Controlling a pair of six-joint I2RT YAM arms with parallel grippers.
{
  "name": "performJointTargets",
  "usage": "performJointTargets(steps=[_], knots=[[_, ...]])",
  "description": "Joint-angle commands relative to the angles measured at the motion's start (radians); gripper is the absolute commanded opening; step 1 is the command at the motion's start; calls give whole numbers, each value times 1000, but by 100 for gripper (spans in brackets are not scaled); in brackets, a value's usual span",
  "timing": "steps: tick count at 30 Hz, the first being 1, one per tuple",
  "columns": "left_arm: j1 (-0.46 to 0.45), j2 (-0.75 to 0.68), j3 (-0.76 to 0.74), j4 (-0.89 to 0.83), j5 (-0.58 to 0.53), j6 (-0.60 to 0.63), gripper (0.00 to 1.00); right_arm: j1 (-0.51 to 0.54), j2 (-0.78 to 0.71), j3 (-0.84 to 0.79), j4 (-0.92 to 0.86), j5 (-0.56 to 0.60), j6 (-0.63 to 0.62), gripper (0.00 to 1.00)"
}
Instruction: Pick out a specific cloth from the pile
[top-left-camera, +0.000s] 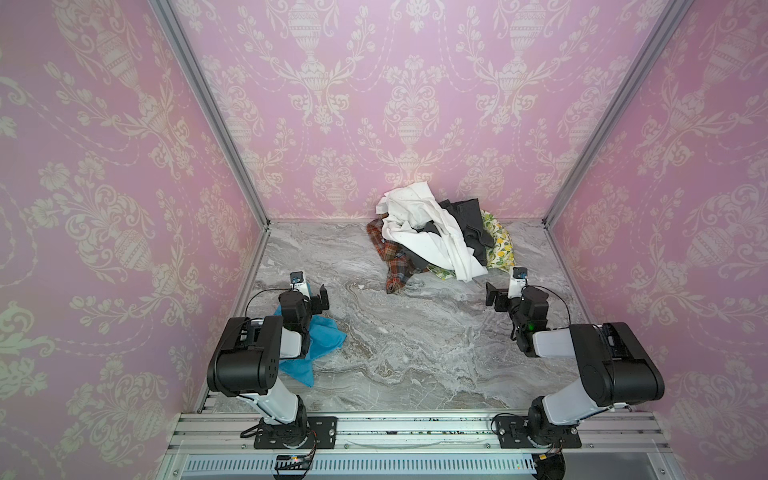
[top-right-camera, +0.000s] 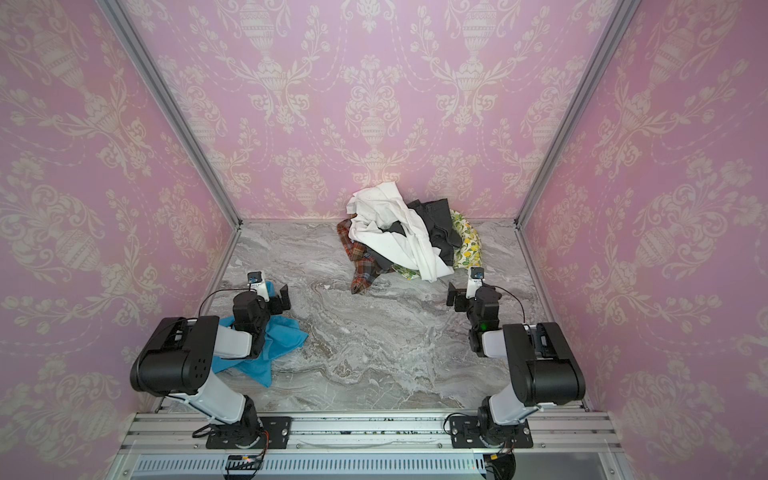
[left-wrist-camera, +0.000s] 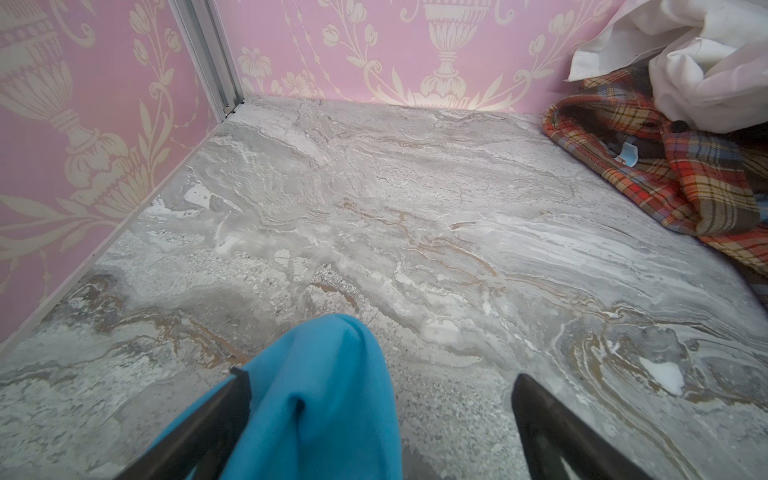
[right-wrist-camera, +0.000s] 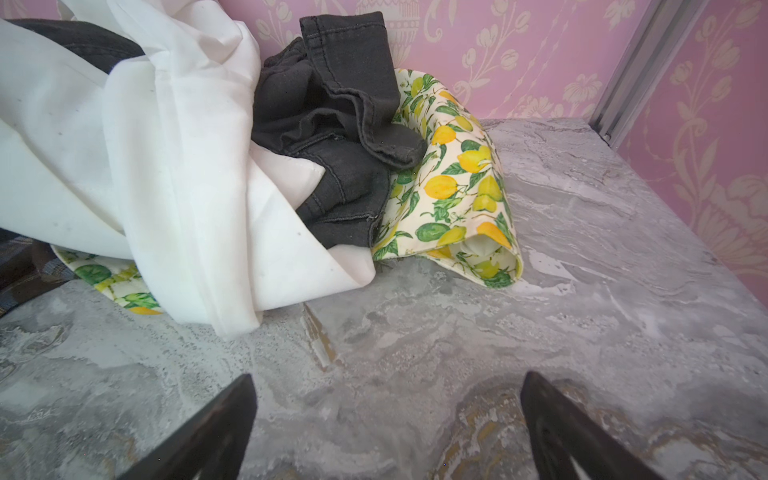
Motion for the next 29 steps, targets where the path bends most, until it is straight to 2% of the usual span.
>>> performJointTargets(steps=[1, 29], knots=[[-4, 7, 8, 16, -21, 24, 99, 1, -7, -1, 3, -11, 22, 100], [-4, 7, 8, 17, -22, 24, 99, 2, -7, 5, -9, -23, 16, 100]])
